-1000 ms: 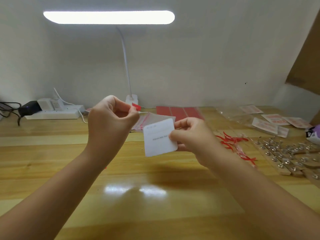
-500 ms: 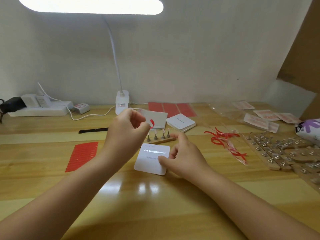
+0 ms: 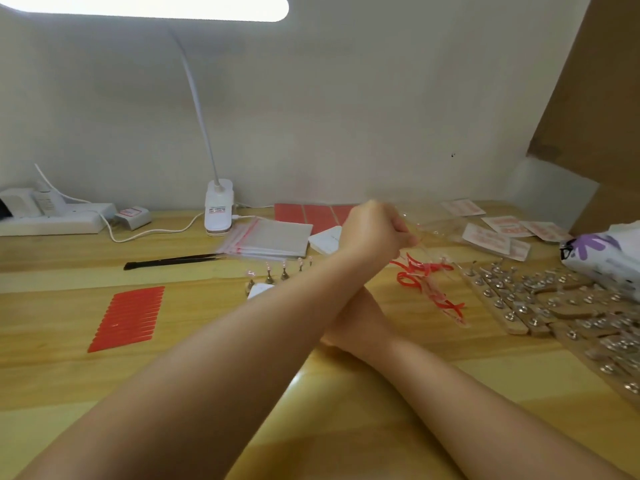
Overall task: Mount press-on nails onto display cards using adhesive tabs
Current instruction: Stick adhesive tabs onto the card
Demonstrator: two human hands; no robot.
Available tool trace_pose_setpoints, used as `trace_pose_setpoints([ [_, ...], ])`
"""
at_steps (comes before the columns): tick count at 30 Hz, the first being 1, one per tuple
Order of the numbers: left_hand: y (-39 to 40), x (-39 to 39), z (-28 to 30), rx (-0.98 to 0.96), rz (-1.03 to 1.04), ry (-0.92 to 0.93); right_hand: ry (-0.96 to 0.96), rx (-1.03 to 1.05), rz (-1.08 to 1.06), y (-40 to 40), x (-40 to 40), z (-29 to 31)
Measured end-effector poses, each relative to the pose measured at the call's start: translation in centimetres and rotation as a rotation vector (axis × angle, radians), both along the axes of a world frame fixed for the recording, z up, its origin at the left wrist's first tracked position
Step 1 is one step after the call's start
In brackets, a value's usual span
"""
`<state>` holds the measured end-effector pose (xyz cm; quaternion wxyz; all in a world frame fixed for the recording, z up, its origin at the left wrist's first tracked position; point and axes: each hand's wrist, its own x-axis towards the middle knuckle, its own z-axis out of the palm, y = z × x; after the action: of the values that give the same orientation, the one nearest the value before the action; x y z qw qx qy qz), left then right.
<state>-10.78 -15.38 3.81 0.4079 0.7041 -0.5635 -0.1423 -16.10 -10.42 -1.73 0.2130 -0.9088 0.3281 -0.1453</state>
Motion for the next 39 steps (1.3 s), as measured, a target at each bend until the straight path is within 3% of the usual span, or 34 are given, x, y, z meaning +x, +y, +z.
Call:
trace_pose_setpoints([
  [6,-1.5,-0.9,-0.4,0.093,-0.033,-0.1,0.132,-0.082,0.05,-0.8,-0.4,0.2],
  [12,-1.0,-1.8,-0.9,0.168,-0.174,-0.212,0.128,-0.044,0.036,-1.1,-0.1,-0.7],
  [16,0.0,-1.6,-0.3,0.037,-0.075,-0.437,0.171,-0.033,-0.003,-1.1,0.2,-0.4],
  [18,1.0,-0.9,0.3,-0.078,-0.059,-0.357,0.099,-0.023,0.009,-1.0,0.4,-0.4],
  [21,3.3,1.5,1.3,-0.282,-0.025,-0.141,-0.126,0.163,0.01,-1.1,0.5,-0.3],
  [27,10.1,8.8,1.0,-0.375,0.194,-0.3,-0.181,0.399,-0.017,-1.5,0.1,0.4],
  [31,13.9,11.6,-1.2,-0.326,0.331,-0.316,-0.16,0.444,0.017,-1.6,-0.2,0.8],
  [34,14.9,13.0,-3.2,-0.167,0.408,-0.219,-0.126,0.443,0.003,-1.8,-0.3,1.1],
  [39,14.8,13.5,-5.8,0.05,0.289,-0.187,-0.099,0.399,-0.008,-2.2,-0.6,1.4],
])
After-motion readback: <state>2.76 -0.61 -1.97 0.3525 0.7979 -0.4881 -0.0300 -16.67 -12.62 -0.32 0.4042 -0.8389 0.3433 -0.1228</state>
